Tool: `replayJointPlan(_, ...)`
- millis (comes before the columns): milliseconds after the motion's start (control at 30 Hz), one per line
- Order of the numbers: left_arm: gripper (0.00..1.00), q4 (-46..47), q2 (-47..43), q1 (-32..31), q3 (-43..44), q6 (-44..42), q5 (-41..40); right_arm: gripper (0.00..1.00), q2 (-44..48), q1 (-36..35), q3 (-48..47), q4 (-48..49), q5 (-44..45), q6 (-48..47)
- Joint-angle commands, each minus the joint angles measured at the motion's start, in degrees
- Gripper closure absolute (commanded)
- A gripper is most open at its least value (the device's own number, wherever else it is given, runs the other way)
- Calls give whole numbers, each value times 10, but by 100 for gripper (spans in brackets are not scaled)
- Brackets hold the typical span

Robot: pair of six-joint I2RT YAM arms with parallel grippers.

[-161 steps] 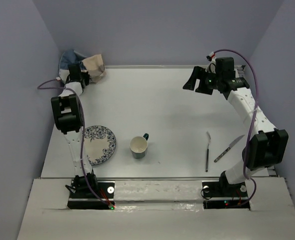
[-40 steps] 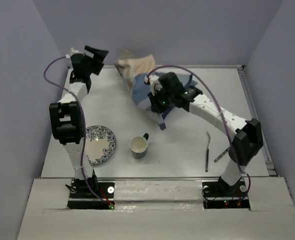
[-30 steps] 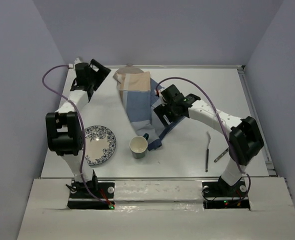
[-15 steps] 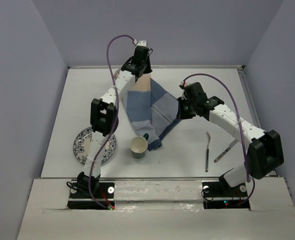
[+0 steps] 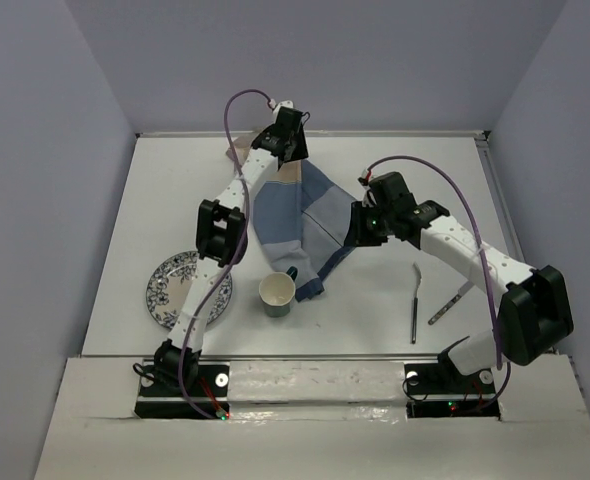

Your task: Set the dinner table for one person

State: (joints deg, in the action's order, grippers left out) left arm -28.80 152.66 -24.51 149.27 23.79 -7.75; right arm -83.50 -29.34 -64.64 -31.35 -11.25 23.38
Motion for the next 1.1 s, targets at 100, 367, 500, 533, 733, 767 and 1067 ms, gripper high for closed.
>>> replayJointPlan(100,46,16,33,-19,43,23,-19,70,12,-3,18,23,-19,-7)
replayJointPlan(367,50,1,63,-19,63,39,-51,67,15,-3,23,25,-47,-15)
replayJointPlan(500,63,-6,72,-20,67,43,-63,67,12,-3,23,26,-48,-19)
replayJointPlan(533,67,-6,71,-20,68,42,-67,67,12,-3,24,25,-46,-21)
replayJointPlan(733,92,-4,66,-22,86,42,-82,63,-11,-3,37,29,-15,-26)
replayJointPlan(767,100,-5,64,-21,94,42,-86,61,-19,-3,37,29,-12,-26)
replayJointPlan(1067,100,-17,12,-5,143,42,-83,30,-105,19,15,33,46,1)
